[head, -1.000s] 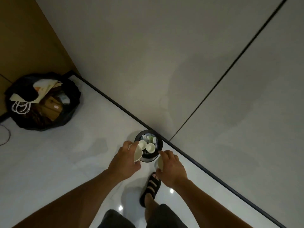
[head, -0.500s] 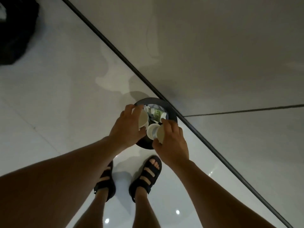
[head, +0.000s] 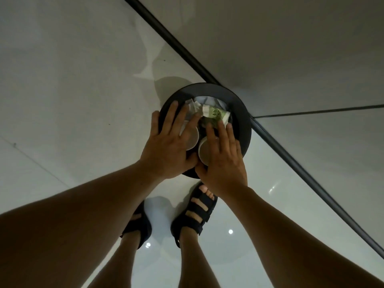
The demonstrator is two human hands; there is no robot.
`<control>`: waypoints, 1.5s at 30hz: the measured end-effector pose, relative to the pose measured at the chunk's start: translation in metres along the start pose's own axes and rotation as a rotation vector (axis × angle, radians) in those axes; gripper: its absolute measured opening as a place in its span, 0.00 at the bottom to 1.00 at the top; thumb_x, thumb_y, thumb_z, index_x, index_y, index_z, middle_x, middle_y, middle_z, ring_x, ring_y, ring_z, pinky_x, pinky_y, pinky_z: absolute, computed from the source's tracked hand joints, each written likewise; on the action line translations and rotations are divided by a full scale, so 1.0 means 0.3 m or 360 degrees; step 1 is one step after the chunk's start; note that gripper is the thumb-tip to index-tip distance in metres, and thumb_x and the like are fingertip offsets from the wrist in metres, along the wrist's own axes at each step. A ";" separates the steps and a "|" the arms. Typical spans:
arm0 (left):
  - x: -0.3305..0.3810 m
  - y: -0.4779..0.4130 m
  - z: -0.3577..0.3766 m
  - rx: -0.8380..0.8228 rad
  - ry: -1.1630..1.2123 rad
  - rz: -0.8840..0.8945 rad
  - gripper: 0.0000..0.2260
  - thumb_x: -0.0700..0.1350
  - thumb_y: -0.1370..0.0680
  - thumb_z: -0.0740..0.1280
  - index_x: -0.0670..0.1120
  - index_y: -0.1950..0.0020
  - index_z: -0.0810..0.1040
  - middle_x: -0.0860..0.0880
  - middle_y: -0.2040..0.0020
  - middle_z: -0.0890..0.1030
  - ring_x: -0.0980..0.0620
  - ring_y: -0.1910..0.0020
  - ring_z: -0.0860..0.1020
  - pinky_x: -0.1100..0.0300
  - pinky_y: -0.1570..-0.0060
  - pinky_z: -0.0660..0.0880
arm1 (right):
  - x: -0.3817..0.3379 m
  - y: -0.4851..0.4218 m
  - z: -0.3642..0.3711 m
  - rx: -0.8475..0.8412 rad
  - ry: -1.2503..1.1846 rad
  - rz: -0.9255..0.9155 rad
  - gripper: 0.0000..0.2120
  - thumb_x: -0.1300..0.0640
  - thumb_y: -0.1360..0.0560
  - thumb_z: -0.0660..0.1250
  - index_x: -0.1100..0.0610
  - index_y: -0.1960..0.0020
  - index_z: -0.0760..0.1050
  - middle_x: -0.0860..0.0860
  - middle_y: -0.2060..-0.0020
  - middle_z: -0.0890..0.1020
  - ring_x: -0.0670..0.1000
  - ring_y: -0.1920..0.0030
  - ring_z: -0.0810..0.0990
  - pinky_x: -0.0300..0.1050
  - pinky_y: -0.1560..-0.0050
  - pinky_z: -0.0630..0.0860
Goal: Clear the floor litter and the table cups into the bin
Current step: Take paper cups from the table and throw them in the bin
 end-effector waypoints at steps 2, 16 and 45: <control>-0.018 -0.003 0.015 -0.0085 -0.0048 0.0047 0.40 0.69 0.27 0.54 0.47 0.21 0.52 0.40 0.22 0.53 0.39 0.23 0.48 0.36 0.30 0.53 | 0.001 -0.004 0.007 -0.0004 0.0001 -0.0002 0.37 0.38 0.23 0.55 0.51 0.20 0.46 0.56 0.21 0.48 0.56 0.22 0.38 0.55 0.25 0.45; 0.011 0.103 -0.635 -0.0258 0.0126 -0.0219 0.43 0.69 0.28 0.57 0.52 0.23 0.38 0.47 0.21 0.43 0.43 0.23 0.41 0.39 0.28 0.53 | -0.107 0.180 -0.586 -0.0080 -0.0165 0.0308 0.47 0.31 0.27 0.59 0.44 0.23 0.32 0.48 0.22 0.37 0.52 0.24 0.29 0.58 0.26 0.37; 1.528 1.047 -1.528 -0.0285 -0.0415 0.1242 0.39 0.70 0.27 0.54 0.55 0.22 0.44 0.51 0.21 0.43 0.46 0.23 0.42 0.41 0.28 0.49 | -0.058 2.360 -1.116 0.0767 -0.0814 0.1896 0.43 0.31 0.26 0.57 0.45 0.21 0.42 0.50 0.21 0.43 0.54 0.22 0.38 0.60 0.25 0.47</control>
Point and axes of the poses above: each hand's wrist, its own y-axis away from the middle knuckle, its own z-axis out of the palm, x = y × z, the point moved 7 cm from there along -y, towards the middle knuckle
